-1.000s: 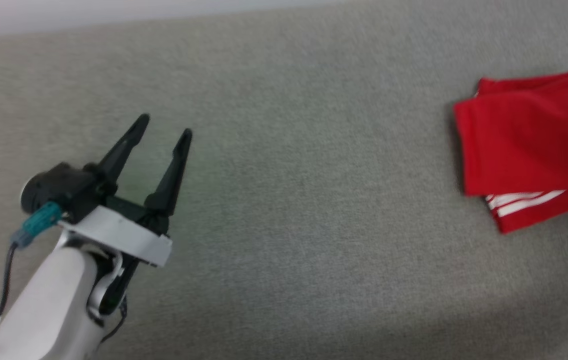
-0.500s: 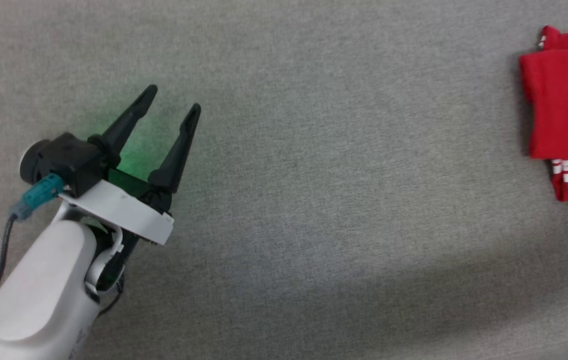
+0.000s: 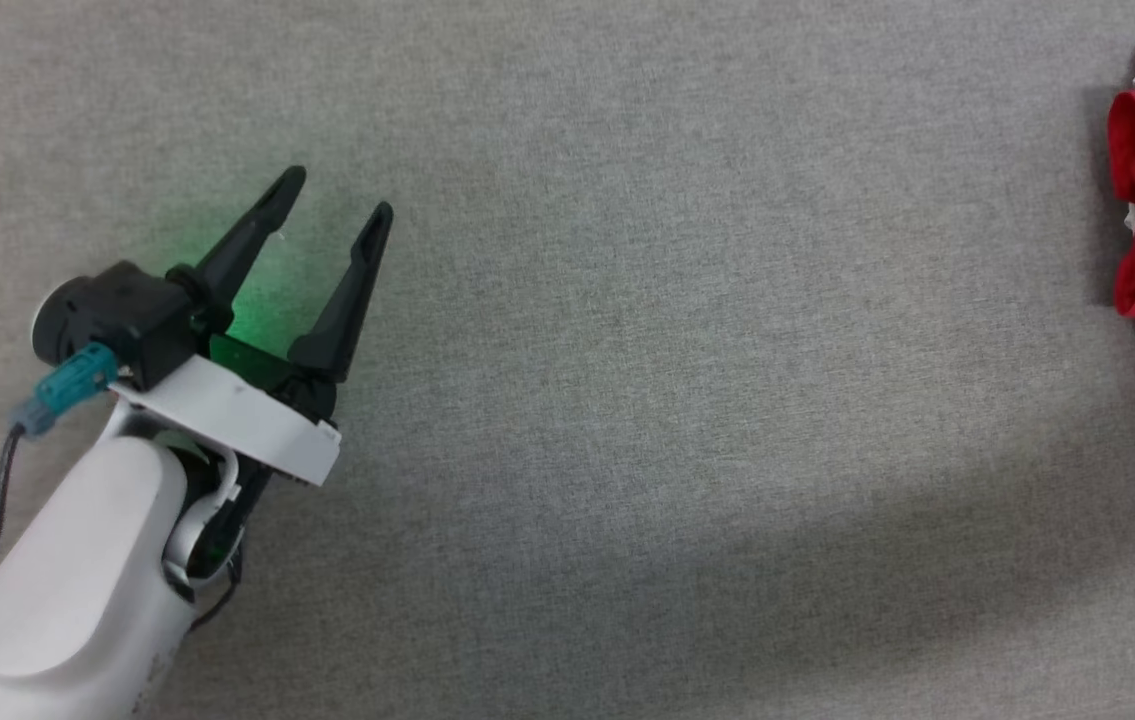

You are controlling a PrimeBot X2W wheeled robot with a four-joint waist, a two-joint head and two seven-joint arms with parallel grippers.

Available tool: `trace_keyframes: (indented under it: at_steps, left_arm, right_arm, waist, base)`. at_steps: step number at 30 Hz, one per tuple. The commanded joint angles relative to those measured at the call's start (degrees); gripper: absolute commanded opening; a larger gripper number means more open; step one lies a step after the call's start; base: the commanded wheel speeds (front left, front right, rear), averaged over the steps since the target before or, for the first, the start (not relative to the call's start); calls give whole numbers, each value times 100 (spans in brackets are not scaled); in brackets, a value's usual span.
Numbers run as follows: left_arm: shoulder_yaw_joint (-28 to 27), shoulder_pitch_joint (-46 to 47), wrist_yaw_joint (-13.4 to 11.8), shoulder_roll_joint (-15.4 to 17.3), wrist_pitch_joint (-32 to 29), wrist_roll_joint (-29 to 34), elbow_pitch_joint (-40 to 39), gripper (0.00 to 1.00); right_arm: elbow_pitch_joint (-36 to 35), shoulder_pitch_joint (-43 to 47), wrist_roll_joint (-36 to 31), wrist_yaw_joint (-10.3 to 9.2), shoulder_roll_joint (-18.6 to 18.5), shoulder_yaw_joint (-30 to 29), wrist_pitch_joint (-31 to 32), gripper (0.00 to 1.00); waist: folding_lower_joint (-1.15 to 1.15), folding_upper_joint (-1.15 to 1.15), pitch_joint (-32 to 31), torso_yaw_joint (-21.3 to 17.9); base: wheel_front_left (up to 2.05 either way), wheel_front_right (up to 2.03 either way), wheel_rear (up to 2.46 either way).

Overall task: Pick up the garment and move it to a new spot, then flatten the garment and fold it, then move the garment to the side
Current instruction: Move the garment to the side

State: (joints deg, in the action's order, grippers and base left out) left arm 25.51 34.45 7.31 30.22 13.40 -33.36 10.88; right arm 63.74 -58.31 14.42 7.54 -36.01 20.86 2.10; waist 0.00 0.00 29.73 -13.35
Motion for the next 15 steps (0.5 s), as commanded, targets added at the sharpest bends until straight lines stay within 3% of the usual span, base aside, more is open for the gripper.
trace_keyframes:
  at_steps: [1, 2, 4, 5, 15]
  left_arm:
    - [-17, -18, 5, -15, 41, -45, 19, 100]
    - [-29, -52, 1, -15, 45, -54, 32, 100]
    - [-47, -126, -8, -10, 68, -65, 59, 100]
    - [-53, -164, -16, -11, 75, -78, 69, 100]
    - [-192, -586, -91, 17, 129, -193, 167, 100]
  right_arm:
    - [92, -121, 41, -12, -1, 8, -65, 31]
    - [163, -167, 55, -12, 7, -2, -83, 44]
    - [302, -212, 52, -12, 29, 28, -112, 86]
    - [357, -242, 76, -12, 22, 29, -138, 100]
    - [507, -228, 404, -12, -47, 232, -386, 100]
  waist:
    - [0, 0, -76, 19]
    - [0, 0, -120, 24]
    - [0, 0, -224, 35]
    - [0, 0, -281, 47]
    - [0, 0, -861, 271]
  base:
    - [0, 0, 0]
    - [0, 0, 0]
    - [0, 0, 0]
    - [0, 0, 0]
    - [0, 0, 0]
